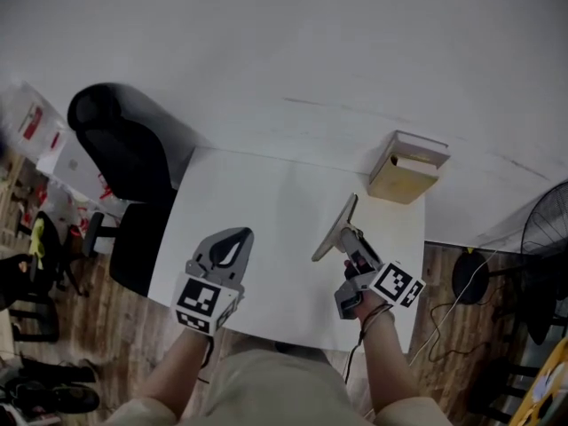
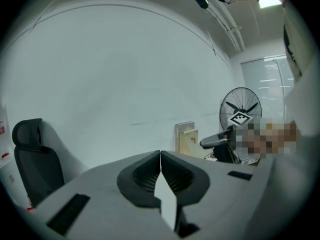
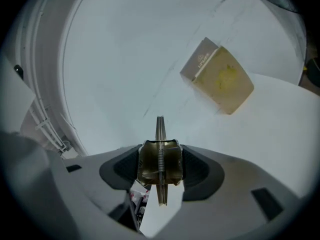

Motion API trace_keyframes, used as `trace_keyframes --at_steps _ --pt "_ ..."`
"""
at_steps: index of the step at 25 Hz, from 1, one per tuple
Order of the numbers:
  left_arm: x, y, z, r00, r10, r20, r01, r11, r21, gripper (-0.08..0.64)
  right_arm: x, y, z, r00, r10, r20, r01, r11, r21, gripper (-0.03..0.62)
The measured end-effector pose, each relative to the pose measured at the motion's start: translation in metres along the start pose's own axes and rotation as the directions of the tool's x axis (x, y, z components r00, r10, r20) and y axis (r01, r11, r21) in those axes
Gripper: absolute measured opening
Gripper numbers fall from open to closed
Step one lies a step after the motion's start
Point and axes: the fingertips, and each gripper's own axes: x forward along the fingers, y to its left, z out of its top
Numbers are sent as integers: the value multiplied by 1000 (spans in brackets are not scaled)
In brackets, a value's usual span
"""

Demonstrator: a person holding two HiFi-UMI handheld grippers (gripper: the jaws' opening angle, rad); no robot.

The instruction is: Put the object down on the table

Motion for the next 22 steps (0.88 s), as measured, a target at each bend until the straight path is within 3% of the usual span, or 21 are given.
trace_keyframes --at_steps 7,12,22 --pt "36 20 -15 999 10 -31 -11 1000 -29 21 50 -26 -4 1000 -19 -22 22 993 118 247" --pt "62 42 -40 995 -4 -96 -1 998 -60 21 94 -46 -10 998 -47 -35 53 978 203 246" --pt "117 80 -75 991 -63 -115 51 993 -106 21 172 -91 -36 990 -105 -93 127 951 280 247"
